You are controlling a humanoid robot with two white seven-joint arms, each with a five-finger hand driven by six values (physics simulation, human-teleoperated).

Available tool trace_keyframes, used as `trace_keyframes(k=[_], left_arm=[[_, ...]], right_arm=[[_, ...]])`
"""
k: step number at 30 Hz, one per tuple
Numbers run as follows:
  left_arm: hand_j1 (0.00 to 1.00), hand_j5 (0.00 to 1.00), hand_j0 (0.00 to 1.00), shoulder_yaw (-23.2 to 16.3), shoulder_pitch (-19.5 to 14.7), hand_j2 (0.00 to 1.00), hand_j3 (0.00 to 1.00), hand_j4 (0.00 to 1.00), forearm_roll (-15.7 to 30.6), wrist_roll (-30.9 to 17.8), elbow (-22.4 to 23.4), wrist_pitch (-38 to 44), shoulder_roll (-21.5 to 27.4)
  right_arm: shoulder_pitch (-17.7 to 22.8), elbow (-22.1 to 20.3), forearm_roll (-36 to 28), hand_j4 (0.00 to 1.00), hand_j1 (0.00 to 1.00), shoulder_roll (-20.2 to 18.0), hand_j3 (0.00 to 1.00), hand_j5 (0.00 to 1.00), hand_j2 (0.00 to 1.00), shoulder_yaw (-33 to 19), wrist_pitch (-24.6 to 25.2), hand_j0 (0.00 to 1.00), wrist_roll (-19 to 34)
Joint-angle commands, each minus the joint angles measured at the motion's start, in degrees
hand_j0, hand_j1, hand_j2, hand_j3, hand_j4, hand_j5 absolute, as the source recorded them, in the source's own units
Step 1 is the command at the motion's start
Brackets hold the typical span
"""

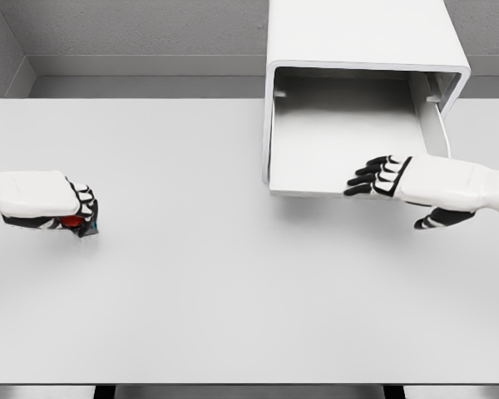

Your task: Slide open multi-storey tabletop storage cabinets and put open load switch and slide close multi-storey tabletop storage cabinets

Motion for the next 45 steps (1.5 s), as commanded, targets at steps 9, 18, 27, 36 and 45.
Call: trace_keyframes(k=[9, 18, 27, 36, 45], left_arm=[[0.39, 0.39, 0.39, 2.76, -2.37, 0.39, 0.39, 0.39, 9.11, 0.05, -2.33, 0.14, -0.40], [0.39, 0.39, 0.39, 3.38, -5.01, 0.39, 0.39, 0.39, 11.48, 0.05, -2.25, 0.14, -6.38], [0.39, 0.39, 0.39, 3.38, -8.70, 0.39, 0.39, 0.39, 14.47, 0.05, -2.25, 0.14, -14.55], [0.39, 0.39, 0.39, 2.76, -12.30, 0.39, 0.39, 0.39, 13.85, 0.05, -1.63, 0.14, -21.76], [0.39, 0.39, 0.39, -1.36, -20.56, 0.39, 0.39, 0.39, 9.99, 0.05, 9.08, 0.14, -38.19]], right_arm=[[0.88, -0.02, -3.08, 1.00, 1.00, -1.00, 1.00, 1.00, 1.00, -3.34, 0.18, 1.00, -0.03], [4.74, -0.11, -6.15, 1.00, 1.00, -1.97, 1.00, 1.00, 1.00, -10.80, 0.18, 1.00, -0.03], [15.37, -0.11, -10.28, 1.00, 1.00, -3.64, 1.00, 1.00, 1.00, -25.29, 0.18, 1.00, -0.03], [34.98, -0.11, -13.89, 1.00, 1.00, -4.43, 1.00, 1.00, 1.00, -46.22, 0.18, 1.00, -0.03], [48.07, -0.02, -13.98, 1.00, 1.00, -1.71, 1.00, 1.00, 1.00, -53.87, 0.18, 1.00, -0.03]])
